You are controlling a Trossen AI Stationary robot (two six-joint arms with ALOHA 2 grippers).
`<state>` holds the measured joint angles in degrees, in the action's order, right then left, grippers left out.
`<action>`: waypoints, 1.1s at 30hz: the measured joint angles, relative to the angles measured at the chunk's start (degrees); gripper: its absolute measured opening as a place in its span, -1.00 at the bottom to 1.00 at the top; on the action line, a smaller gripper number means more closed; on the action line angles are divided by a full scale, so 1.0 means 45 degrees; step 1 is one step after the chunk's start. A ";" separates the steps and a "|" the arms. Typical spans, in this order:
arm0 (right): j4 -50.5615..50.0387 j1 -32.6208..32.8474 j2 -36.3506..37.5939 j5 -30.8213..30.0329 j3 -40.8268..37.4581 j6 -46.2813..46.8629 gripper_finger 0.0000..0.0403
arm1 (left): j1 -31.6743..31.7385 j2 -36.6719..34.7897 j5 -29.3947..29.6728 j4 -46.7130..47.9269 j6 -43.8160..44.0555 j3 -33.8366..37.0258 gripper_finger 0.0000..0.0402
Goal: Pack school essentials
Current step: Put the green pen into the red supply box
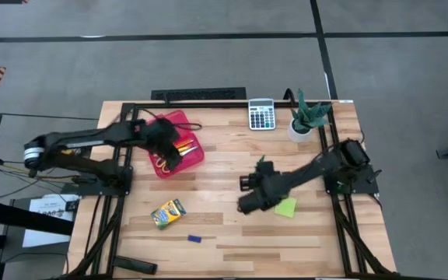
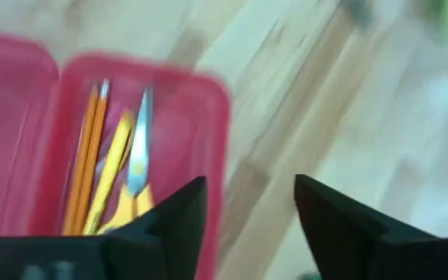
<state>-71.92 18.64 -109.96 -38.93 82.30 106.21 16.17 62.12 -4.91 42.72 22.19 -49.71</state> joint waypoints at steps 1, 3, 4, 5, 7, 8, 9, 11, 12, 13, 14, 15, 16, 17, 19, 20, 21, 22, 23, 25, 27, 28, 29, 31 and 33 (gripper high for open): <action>0.0330 -0.0264 -0.0234 0.0023 -0.0034 -0.0213 0.24 | -0.0057 -0.0386 -0.0002 -0.0194 0.0285 -0.0001 0.02; 0.0805 -0.0686 -0.0622 0.0046 -0.0024 -0.0519 0.24 | -0.0192 -0.1071 -0.0012 -0.0312 0.0800 -0.0005 0.11; 0.0984 -0.0899 -0.0856 0.0029 0.0024 -0.0555 0.24 | -0.0271 -0.1374 -0.0029 -0.0400 0.1013 -0.0003 0.14; 0.1076 -0.1074 -0.1086 0.0066 0.0003 -0.0408 0.24 | -0.0330 -0.1659 -0.0041 -0.0416 0.1204 0.0000 0.16; 0.1232 -0.1248 -0.1736 0.0207 -0.0019 0.0026 0.24 | -0.0459 -0.2126 0.0000 -0.0396 0.1517 -0.0005 0.17; 0.1383 -0.1274 -0.2026 0.0214 -0.0019 0.0217 0.24 | -0.0542 -0.2300 0.0010 -0.0399 0.1640 -0.0014 0.17; 0.1449 -0.1269 -0.2259 0.0311 -0.0032 0.0439 0.24 | -0.0582 -0.2470 0.0033 -0.0315 0.1710 -0.0010 0.17; 0.1527 -0.1254 -0.2725 0.0377 0.0002 0.0929 0.24 | -0.0655 -0.2743 0.0047 -0.0292 0.1786 -0.0004 0.16; 0.1610 -0.1253 -0.2993 0.0408 0.0001 0.1185 0.24 | -0.0703 -0.2849 0.0052 -0.0320 0.1857 -0.0017 0.15; 0.1661 -0.1255 -0.3255 0.0560 -0.0028 0.1446 0.24 | -0.0738 -0.2933 0.0062 -0.0250 0.1874 -0.0015 0.15; 0.1717 -0.1242 -0.3481 0.0535 -0.0014 0.1659 0.24 | -0.0745 -0.2981 0.0127 -0.0191 0.1877 0.0000 0.14; 0.1943 -0.1234 -0.3678 0.0533 0.0033 0.1754 0.24 | -0.0763 -0.3004 0.0151 -0.0244 0.1867 -0.0001 0.13; 0.2065 -0.1205 -0.3820 0.0446 0.0050 0.1826 0.24 | -0.0768 -0.2998 0.0151 -0.0295 0.1866 -0.0005 0.12; 0.2212 -0.1165 -0.3933 0.0379 0.0042 0.1833 0.24 | -0.0768 -0.2976 0.0151 -0.0231 0.1839 -0.0005 0.12; 0.2393 -0.1122 -0.4237 0.0386 0.0112 0.1994 0.23 | -0.0768 -0.2975 0.0155 -0.0231 0.1699 0.0000 0.11; 0.2293 -0.1113 -0.4358 0.0459 0.0168 0.2323 0.21 | -0.0768 -0.2975 0.0157 -0.0252 0.1667 0.0000 0.11; 0.2195 -0.1076 -0.4468 0.0596 0.0244 0.2720 0.16 | -0.0768 -0.2975 0.0159 -0.0232 0.1668 0.0000 0.10; 0.2090 -0.1036 -0.4571 0.0659 0.0309 0.3074 0.09 | -0.0768 -0.2974 0.0167 -0.0233 0.1668 0.0000 0.10; 0.1978 -0.1012 -0.4664 0.0664 0.0368 0.3295 -0.01 | -0.0768 -0.2970 0.0190 -0.0246 0.1668 0.0000 0.09; 0.1921 -0.0959 -0.4778 0.0665 0.0463 0.3228 -0.28 | -0.0768 -0.2975 0.0238 -0.0238 0.1662 0.0000 0.08; 0.1915 -0.0970 -0.4808 0.0644 0.0569 0.2798 -0.58 | -0.0768 -0.2975 0.0238 -0.0214 0.1658 0.0000 0.07; 0.1898 -0.0973 -0.4816 0.0640 0.0616 0.2545 -0.74 | -0.0768 -0.2975 0.0234 -0.0204 0.1658 0.0000 0.06; 0.1881 -0.0973 -0.4816 0.0630 0.0649 0.2326 -0.85 | -0.0768 -0.2975 0.0233 -0.0211 0.1658 0.0000 0.06; 0.1711 -0.0978 -0.4836 0.0666 0.0778 0.2240 -0.90 | -0.0768 -0.2975 0.0175 -0.0210 0.1653 0.0000 0.04; 0.1357 -0.0993 -0.4901 0.0912 0.1106 0.2169 -0.89 | -0.0768 -0.2975 0.0160 -0.0214 0.1658 0.0000 0.04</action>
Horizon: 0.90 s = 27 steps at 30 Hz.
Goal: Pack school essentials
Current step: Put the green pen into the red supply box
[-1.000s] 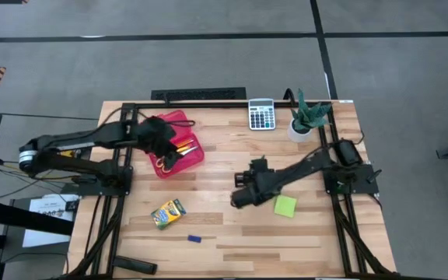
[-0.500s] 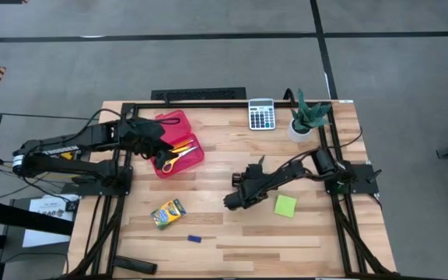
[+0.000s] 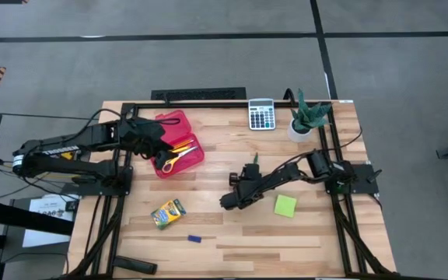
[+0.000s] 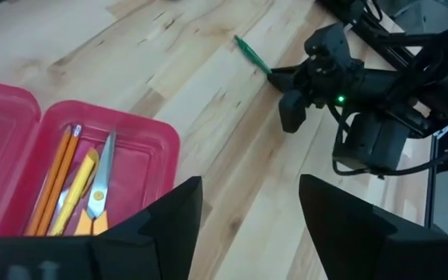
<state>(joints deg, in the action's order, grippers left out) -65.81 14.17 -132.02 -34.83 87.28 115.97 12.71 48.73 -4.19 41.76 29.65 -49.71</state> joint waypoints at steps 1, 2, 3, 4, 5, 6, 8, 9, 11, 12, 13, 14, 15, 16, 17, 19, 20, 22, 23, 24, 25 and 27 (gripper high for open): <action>-0.0159 -0.0014 -0.0021 0.0161 0.0247 -0.0233 -0.90 | 0.0000 0.0000 -0.0045 0.0000 0.0000 0.0000 0.04; -0.0393 0.0004 -0.0021 0.0245 0.0542 -0.0561 -0.91 | 0.0000 0.0000 -0.0134 -0.0005 0.0005 0.0000 0.04; -0.0677 0.0034 0.0002 0.0243 0.0818 -0.0935 -0.92 | 0.0000 0.0000 -0.0263 -0.0015 0.0000 0.0000 0.03; -0.0859 0.0072 0.0013 0.0381 0.1051 -0.1213 -0.92 | 0.0000 0.0000 -0.0376 -0.0015 0.0009 0.0000 0.03; -0.0925 0.0124 0.0066 0.0623 0.1357 -0.1400 -0.92 | 0.0000 0.0000 -0.0526 -0.0019 0.0009 0.0000 0.03; -0.0976 0.0228 0.0241 0.0692 0.1585 -0.1489 -0.92 | 0.0000 0.0000 -0.0648 -0.0030 0.0010 0.0000 0.03; -0.1062 0.0437 0.0788 0.0674 0.1796 -0.1503 -0.92 | -0.0005 0.0000 -0.0780 -0.0095 0.0015 0.0000 0.03; -0.1174 0.0570 0.1052 0.0384 0.1842 -0.1502 -0.92 | -0.0015 -0.0005 -0.0793 -0.0167 0.0010 0.0000 0.03; -0.1154 0.0737 0.1633 -0.0095 0.1809 -0.1310 -0.93 | -0.0069 -0.0020 -0.0792 -0.0322 0.0035 0.0000 0.03; -0.1127 0.0811 0.1882 -0.0373 0.1805 -0.1157 -0.93 | -0.0112 -0.0064 -0.0791 -0.0416 0.0121 0.0000 0.03; -0.1172 0.0900 0.2189 -0.0700 0.1795 -0.1009 -0.93 | -0.0194 -0.0092 -0.0789 -0.0649 0.0237 0.0000 0.03; -0.1198 0.1076 0.2499 -0.1115 0.1779 -0.0840 -0.93 | -0.0291 -0.0116 -0.0854 -0.1083 0.0343 0.0044 0.03; -0.1144 0.1279 0.2810 -0.1655 0.1785 -0.0771 -0.93 | -0.0391 -0.0168 -0.1040 -0.1608 0.0419 0.0185 0.03; -0.0990 0.1502 0.3141 -0.2215 0.1793 -0.0766 -0.93 | -0.0504 -0.0209 -0.1369 -0.2251 0.0592 0.0387 0.03; -0.0817 0.1715 0.3483 -0.2723 0.1793 -0.0767 -0.93 | -0.0610 -0.0244 -0.1728 -0.3109 0.0819 0.0615 0.03; -0.0520 0.2166 0.4075 -0.3919 0.1813 -0.0754 -0.93 | -0.0794 -0.0332 -0.2214 -0.4774 0.1347 0.1132 0.03; -0.0450 0.2359 0.4382 -0.4498 0.1804 -0.0745 -0.93 | -0.0872 -0.0359 -0.2353 -0.5673 0.1650 0.1422 0.03; -0.0200 0.2691 0.4897 -0.5820 0.1806 -0.0778 -0.93 | -0.1026 -0.0387 -0.2352 -0.7268 0.2316 0.2027 0.03; -0.0058 0.2826 0.5146 -0.6421 0.1808 -0.0859 -0.93 | -0.1105 -0.0393 -0.2344 -0.8201 0.2634 0.2377 0.03; 0.0012 0.2961 0.5353 -0.6885 0.1808 -0.1020 -0.93 | -0.1179 -0.0384 -0.2339 -0.9139 0.2967 0.2693 0.03; 0.0246 0.3071 0.5500 -0.7233 0.1809 -0.1318 -0.94 | -0.1274 -0.0375 -0.2339 -1.0112 0.3301 0.3026 0.03; 0.0862 0.3125 0.5749 -0.7613 0.1808 -0.2129 -0.94 | -0.1489 -0.0175 -0.2259 -1.2159 0.3978 0.3598 0.03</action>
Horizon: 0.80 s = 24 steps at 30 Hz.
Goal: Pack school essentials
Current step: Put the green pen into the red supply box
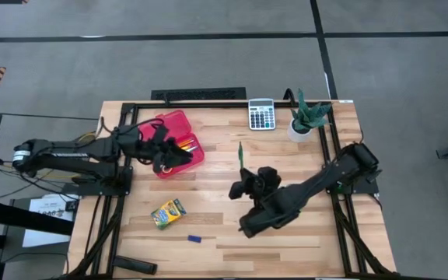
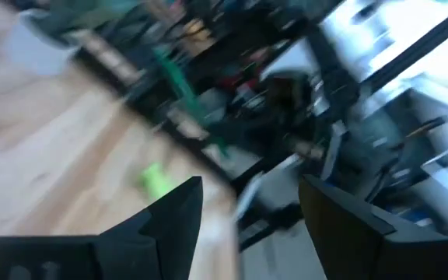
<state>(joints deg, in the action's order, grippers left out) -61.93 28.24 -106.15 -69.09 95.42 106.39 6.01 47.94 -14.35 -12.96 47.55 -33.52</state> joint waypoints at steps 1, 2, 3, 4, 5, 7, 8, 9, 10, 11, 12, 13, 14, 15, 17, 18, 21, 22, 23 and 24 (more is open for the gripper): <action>0.0417 0.0003 0.0048 -0.0055 0.0000 -0.0544 -0.94 | -0.0113 0.0125 0.0077 -0.0616 0.0275 0.0235 0.03; 0.0851 -0.0004 0.0077 -0.0111 0.0000 -0.1125 -0.94 | -0.0249 0.0343 0.0225 -0.1099 0.0501 0.0372 0.03; 0.1321 -0.0075 0.0087 -0.0115 0.0000 -0.1743 -0.94 | -0.0376 0.0575 0.0370 -0.1549 0.0652 0.0407 0.03; 0.1886 -0.0170 0.0087 -0.0110 0.0000 -0.2380 -0.94 | -0.0510 0.0750 0.0500 -0.1682 0.0748 0.0439 0.03; 0.2457 -0.0281 0.0065 -0.0110 0.0000 -0.2954 -0.94 | -0.0658 0.1020 0.0640 -0.1877 0.0755 0.0420 0.03; 0.3508 -0.0464 0.0041 -0.0004 0.0000 -0.4094 -0.94 | -0.0970 0.1494 0.0777 -0.2184 0.0753 0.0337 0.03; 0.4032 -0.0579 0.0026 0.0132 0.0000 -0.4664 -0.94 | -0.1108 0.1749 0.0811 -0.2565 0.0737 0.0337 0.03; 0.4576 -0.0685 0.0001 0.0337 0.0007 -0.5205 -0.93 | -0.1238 0.1963 0.0932 -0.2943 0.0723 0.0332 0.03; 0.5058 -0.0780 -0.0016 0.0540 0.0010 -0.5740 -0.93 | -0.1350 0.2111 0.1112 -0.3148 0.0716 0.0332 0.03; 0.5537 -0.0849 -0.0031 0.0702 0.0010 -0.6297 -0.92 | -0.1445 0.2258 0.1345 -0.3425 0.0707 0.0332 0.03; 0.6013 -0.0905 -0.0039 0.0741 0.0010 -0.6823 -0.93 | -0.1503 0.2360 0.1612 -0.3530 0.0704 0.0332 0.03; 0.6457 -0.0929 -0.0039 0.0754 0.0010 -0.7350 -0.94 | -0.1552 0.2488 0.1882 -0.3616 0.0703 0.0331 0.03; 0.6869 -0.0980 -0.0035 0.0758 0.0010 -0.7831 -0.94 | -0.1590 0.2617 0.2077 -0.3724 0.0699 0.0327 0.03; 0.7185 -0.0986 -0.0034 0.0772 0.0010 -0.8206 -0.95 | -0.1619 0.2699 0.2203 -0.3724 0.0704 0.0336 0.03; 0.7648 -0.1070 -0.0034 0.0816 0.0010 -0.8750 -0.95 | -0.1633 0.2918 0.2322 -0.4185 0.0699 0.0332 0.03; 0.7908 -0.1076 -0.0036 0.0856 0.0010 -0.8977 -0.94 | -0.1632 0.3012 0.2363 -0.4374 0.0702 0.0332 0.03; 0.8474 -0.1120 -0.0034 0.1182 0.0010 -0.9538 -0.92 | -0.1629 0.3449 0.2538 -0.4842 0.0694 0.0327 0.03; 0.8580 -0.1141 -0.0034 0.1324 0.0010 -0.9699 -0.92 | -0.1629 0.3570 0.2651 -0.4840 0.0695 0.0327 0.03; 0.8627 -0.1143 -0.0034 0.1435 0.0010 -0.9754 -0.93 | -0.1629 0.3709 0.2739 -0.4836 0.0699 0.0327 0.03; 0.8619 -0.1143 -0.0034 0.1509 0.0010 -0.9761 -0.93 | -0.1629 0.3861 0.2812 -0.4926 0.0699 0.0327 0.03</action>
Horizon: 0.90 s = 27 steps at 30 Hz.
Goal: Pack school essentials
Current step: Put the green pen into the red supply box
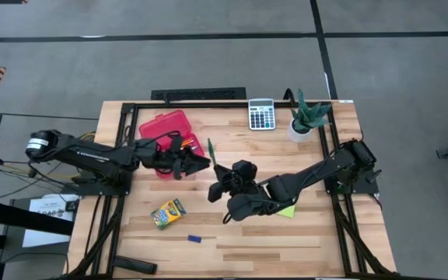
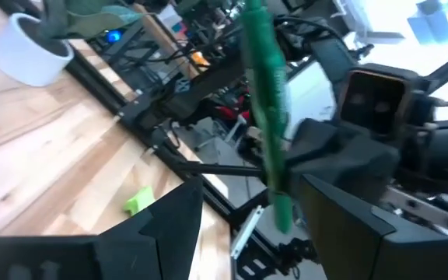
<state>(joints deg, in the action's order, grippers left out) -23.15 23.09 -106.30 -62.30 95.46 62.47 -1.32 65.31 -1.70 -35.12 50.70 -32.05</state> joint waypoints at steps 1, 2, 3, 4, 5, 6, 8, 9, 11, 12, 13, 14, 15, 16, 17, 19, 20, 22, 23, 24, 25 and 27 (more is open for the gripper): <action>-0.0008 0.0000 0.0000 0.0025 0.0000 -0.0011 -0.94 | 0.0000 0.0121 0.0010 -0.0066 0.0000 0.0000 0.03; -0.0041 0.0000 0.0000 0.0034 0.0000 -0.0033 -0.95 | 0.0000 0.0223 0.0013 -0.0196 0.0005 0.0000 0.03; -0.0061 0.0000 0.0000 0.0051 0.0000 -0.0036 -0.95 | 0.0000 0.0318 0.0018 -0.0449 0.0010 0.0000 0.03; -0.0070 0.0000 0.0000 0.0100 0.0000 -0.0036 -0.94 | 0.0000 0.0390 0.0015 -0.0691 0.0037 -0.0005 0.03; -0.0085 0.0000 0.0000 0.0139 0.0000 -0.0036 -0.94 | 0.0000 0.0440 0.0020 -0.0861 0.0117 -0.0005 0.03; -0.0090 0.0000 0.0000 0.0193 0.0000 -0.0029 -0.93 | 0.0000 0.0498 0.0061 -0.1077 0.0164 -0.0005 0.03; -0.0092 0.0000 0.0000 0.0234 0.0000 -0.0022 -0.92 | 0.0000 0.0507 0.0160 -0.1454 0.0195 -0.0005 0.03; -0.0085 0.0000 0.0000 0.0237 0.0000 -0.0010 -0.93 | 0.0000 0.0494 0.0238 -0.1609 0.0190 -0.0011 0.03; -0.0091 0.0000 0.0000 0.0237 0.0000 -0.0002 -0.93 | 0.0000 0.0486 0.0390 -0.1574 0.0170 -0.0015 0.03; -0.0098 0.0000 0.0000 0.0241 0.0000 -0.0008 -0.93 | 0.0000 0.0494 0.0467 -0.1529 0.0183 -0.0011 0.03; -0.0094 0.0000 0.0000 0.0237 0.0000 -0.0025 -0.93 | 0.0000 0.0497 0.0518 -0.1542 0.0193 -0.0010 0.03; -0.0094 0.0000 0.0000 0.0237 0.0000 -0.0083 -0.93 | 0.0000 0.0494 0.0558 -0.1570 0.0196 -0.0010 0.03; -0.0085 0.0000 0.0000 0.0249 0.0000 -0.0189 -0.93 | 0.0005 0.0492 0.0578 -0.1569 0.0194 -0.0010 0.03; -0.0090 0.0000 0.0000 0.0275 0.0000 -0.0187 -0.92 | 0.0005 0.0492 0.0608 -0.1551 0.0199 -0.0013 0.03; -0.0090 -0.0015 0.0000 0.0308 0.0000 -0.0191 -0.92 | 0.0005 0.0492 0.0679 -0.1566 0.0200 -0.0010 0.02; -0.0070 -0.0036 0.0000 0.0451 0.0000 -0.0195 -0.91 | 0.0005 0.0492 0.0801 -0.1835 0.0209 -0.0010 -0.02; -0.0075 -0.0067 0.0000 0.0502 0.0000 -0.0194 -0.91 | 0.0005 0.0492 0.0810 -0.1981 0.0209 -0.0010 -0.05; -0.0080 -0.0083 0.0000 0.0504 0.0000 -0.0230 -0.92 | 0.0005 0.0491 0.0817 -0.2021 0.0209 -0.0015 -0.10; -0.0070 -0.0090 0.0000 0.0503 0.0000 -0.0260 -0.92 | 0.0005 0.0492 0.0816 -0.1955 0.0209 -0.0014 -0.12; -0.0070 -0.0113 0.0000 0.0499 0.0000 -0.0301 -0.92 | 0.0005 0.0492 0.0816 -0.1931 0.0201 -0.0015 -0.15; -0.0074 -0.0149 0.0000 0.0503 0.0000 -0.0330 -0.91 | 0.0005 0.0492 0.0820 -0.1941 0.0199 -0.0015 -0.17; -0.0072 -0.0165 0.0000 0.0512 0.0000 -0.0328 -0.91 | 0.0005 0.0492 0.0818 -0.1944 0.0206 -0.0015 -0.23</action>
<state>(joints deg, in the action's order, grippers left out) -23.47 22.35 -106.30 -59.99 95.46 60.99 -1.30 67.53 1.99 -43.87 51.62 -32.12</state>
